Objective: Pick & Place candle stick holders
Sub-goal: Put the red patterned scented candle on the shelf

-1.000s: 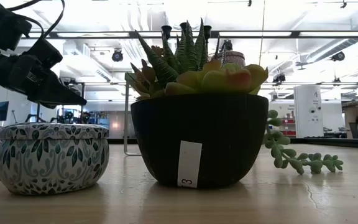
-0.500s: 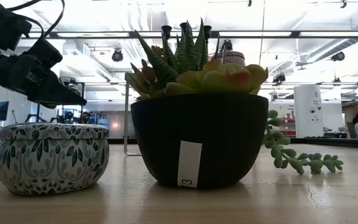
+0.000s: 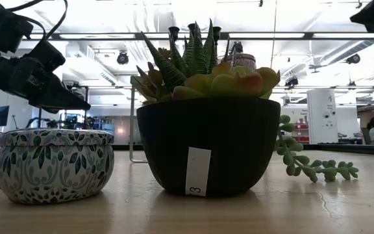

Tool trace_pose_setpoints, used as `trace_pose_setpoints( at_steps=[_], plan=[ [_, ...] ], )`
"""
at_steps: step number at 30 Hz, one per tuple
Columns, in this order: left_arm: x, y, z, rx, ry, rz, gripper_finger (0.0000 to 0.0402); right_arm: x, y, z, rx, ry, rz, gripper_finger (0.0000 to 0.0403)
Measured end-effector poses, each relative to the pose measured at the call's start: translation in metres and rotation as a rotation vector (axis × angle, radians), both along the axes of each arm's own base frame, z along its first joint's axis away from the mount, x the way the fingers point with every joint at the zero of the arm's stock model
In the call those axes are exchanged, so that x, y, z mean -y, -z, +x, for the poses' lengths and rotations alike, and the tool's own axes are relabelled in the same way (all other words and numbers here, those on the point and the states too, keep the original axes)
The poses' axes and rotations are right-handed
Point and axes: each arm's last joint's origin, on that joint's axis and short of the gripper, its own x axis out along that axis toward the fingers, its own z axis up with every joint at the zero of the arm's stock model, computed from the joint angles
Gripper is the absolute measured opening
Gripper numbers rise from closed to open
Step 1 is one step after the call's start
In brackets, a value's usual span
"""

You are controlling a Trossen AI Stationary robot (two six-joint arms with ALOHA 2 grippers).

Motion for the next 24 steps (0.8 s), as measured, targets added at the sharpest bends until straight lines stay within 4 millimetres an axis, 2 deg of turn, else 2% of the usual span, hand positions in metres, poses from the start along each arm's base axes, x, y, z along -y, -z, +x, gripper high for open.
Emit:
trace_pose_setpoints(
  at_steps=[6, 12, 18, 24],
  plan=[
    [0.0, 0.0, 0.0, 0.0, 0.0, 0.0, 0.003, 0.004, 0.013, -0.01, 0.05, -0.006, -0.001, 0.0366],
    [0.0, 0.0, 0.0, 0.0, 0.0, 0.0, 0.003, 0.007, 0.011, -0.019, 0.083, -0.008, 0.013, 0.0366],
    [0.0, 0.0, 0.0, -0.001, 0.001, 0.002, 0.003, 0.007, 0.007, -0.017, 0.072, -0.009, 0.01, 0.0366],
    [-0.003, -0.001, -0.001, -0.059, -0.044, 0.216, 0.003, 0.006, 0.007, -0.015, 0.063, -0.009, 0.008, 0.0366]
  ],
)
